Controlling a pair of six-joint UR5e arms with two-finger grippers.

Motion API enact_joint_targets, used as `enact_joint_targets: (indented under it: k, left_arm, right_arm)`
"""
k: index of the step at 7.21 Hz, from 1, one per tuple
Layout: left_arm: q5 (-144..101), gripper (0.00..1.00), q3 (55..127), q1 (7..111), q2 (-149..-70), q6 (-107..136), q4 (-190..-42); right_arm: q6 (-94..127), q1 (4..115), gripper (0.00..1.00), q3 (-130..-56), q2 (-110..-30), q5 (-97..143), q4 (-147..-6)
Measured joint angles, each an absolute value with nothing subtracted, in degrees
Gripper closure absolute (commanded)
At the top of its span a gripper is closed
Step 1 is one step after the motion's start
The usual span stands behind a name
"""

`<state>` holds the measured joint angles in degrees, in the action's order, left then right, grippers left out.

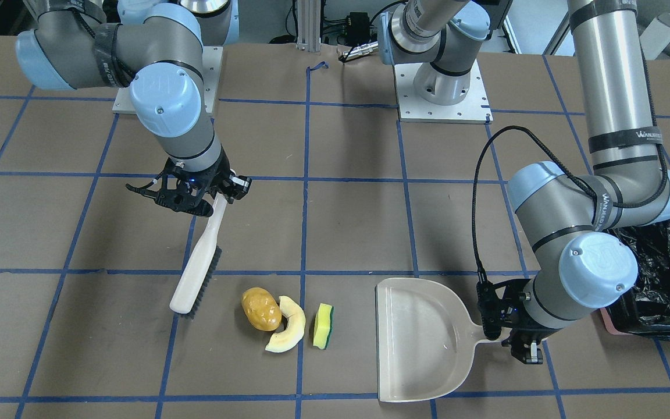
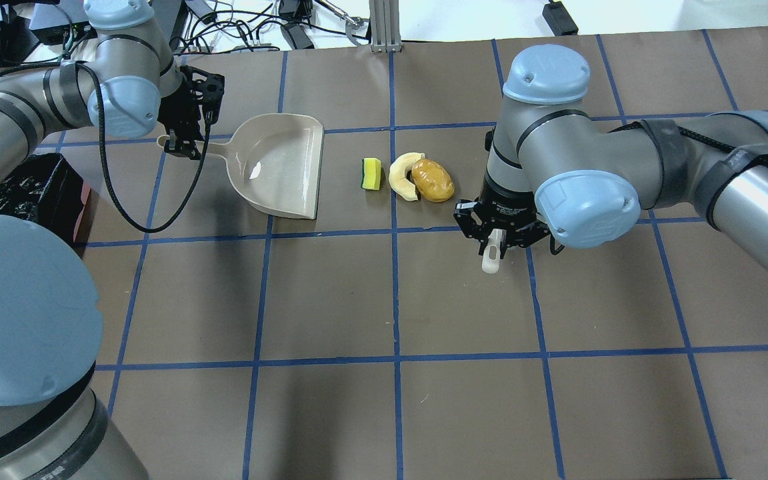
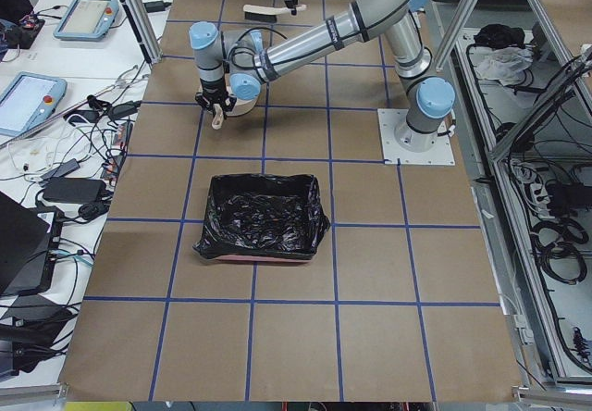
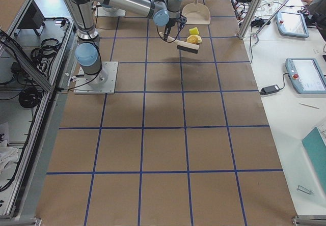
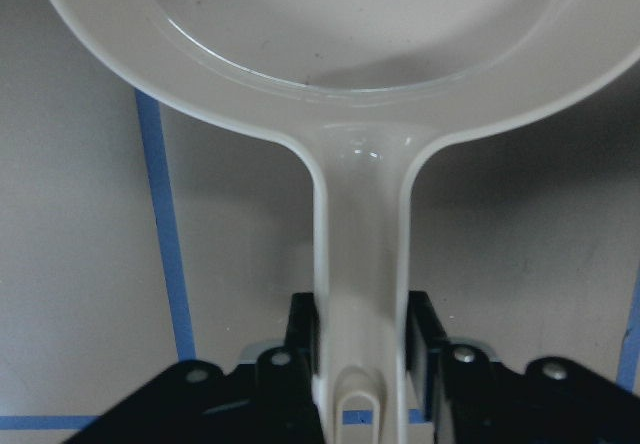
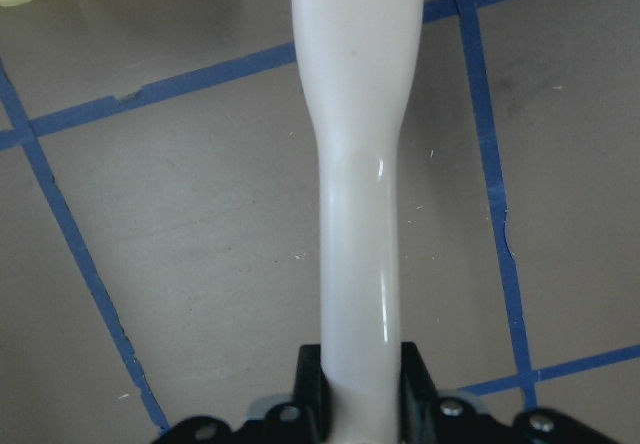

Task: Sweep and dump trash into bin
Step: 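Carry the brush with the right gripper toward the sponge, peel and potato, then sweep the sponge, peel and potato with the brush into the dustpan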

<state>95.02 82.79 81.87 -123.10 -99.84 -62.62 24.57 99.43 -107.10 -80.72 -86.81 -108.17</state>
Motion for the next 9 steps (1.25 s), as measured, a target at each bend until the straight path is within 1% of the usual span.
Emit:
enact_joint_targets:
  k: [3,6,9]
  left_arm:
    - [95.0,1.0,82.8,82.0,-122.8,-99.8,-63.3]
    - [95.0,1.0,83.3,82.1,-122.7,-99.8,-63.5]
    - [95.2,1.0,83.6,82.1,-122.6,-99.8,-63.5]
  right_arm:
    - [26.6,103.6,1.0,-107.1,-77.4,-86.4,-110.3]
    - [26.8,104.4,1.0,-107.2,-76.0,-86.3,-111.1]
    - [27.1,106.2,1.0,-105.5,-73.2,-86.3,-113.8]
